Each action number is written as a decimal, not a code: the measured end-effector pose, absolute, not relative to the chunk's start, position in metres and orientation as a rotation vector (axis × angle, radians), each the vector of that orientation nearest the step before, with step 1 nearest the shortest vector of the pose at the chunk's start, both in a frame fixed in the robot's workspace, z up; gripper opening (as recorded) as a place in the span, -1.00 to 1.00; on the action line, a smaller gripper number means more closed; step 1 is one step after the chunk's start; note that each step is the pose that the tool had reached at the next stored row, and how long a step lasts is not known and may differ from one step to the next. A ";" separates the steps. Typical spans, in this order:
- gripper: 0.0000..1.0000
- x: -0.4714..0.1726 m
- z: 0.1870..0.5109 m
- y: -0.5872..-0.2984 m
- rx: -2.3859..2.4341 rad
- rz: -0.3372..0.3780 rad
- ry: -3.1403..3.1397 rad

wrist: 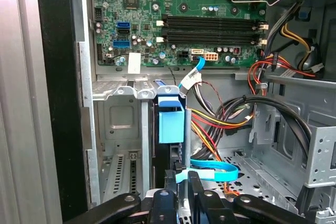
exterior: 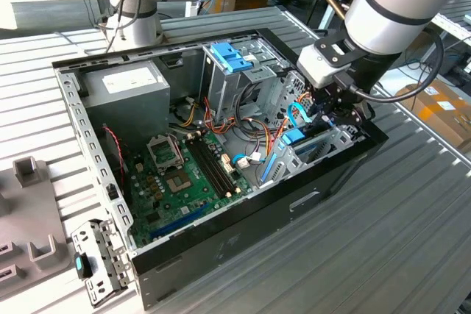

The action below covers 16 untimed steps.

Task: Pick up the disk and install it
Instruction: 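Insert the first disk wire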

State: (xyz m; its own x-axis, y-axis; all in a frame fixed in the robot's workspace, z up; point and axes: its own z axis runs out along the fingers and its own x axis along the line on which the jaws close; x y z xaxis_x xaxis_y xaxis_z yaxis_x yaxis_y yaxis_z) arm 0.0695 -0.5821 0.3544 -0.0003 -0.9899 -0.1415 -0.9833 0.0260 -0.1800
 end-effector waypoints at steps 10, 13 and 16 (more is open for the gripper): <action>-0.53 0.071 0.354 -0.582 -2.102 0.100 2.151; -0.53 0.071 0.354 -0.582 -2.103 0.100 2.151; -0.53 0.074 0.354 -0.582 -2.103 0.100 2.151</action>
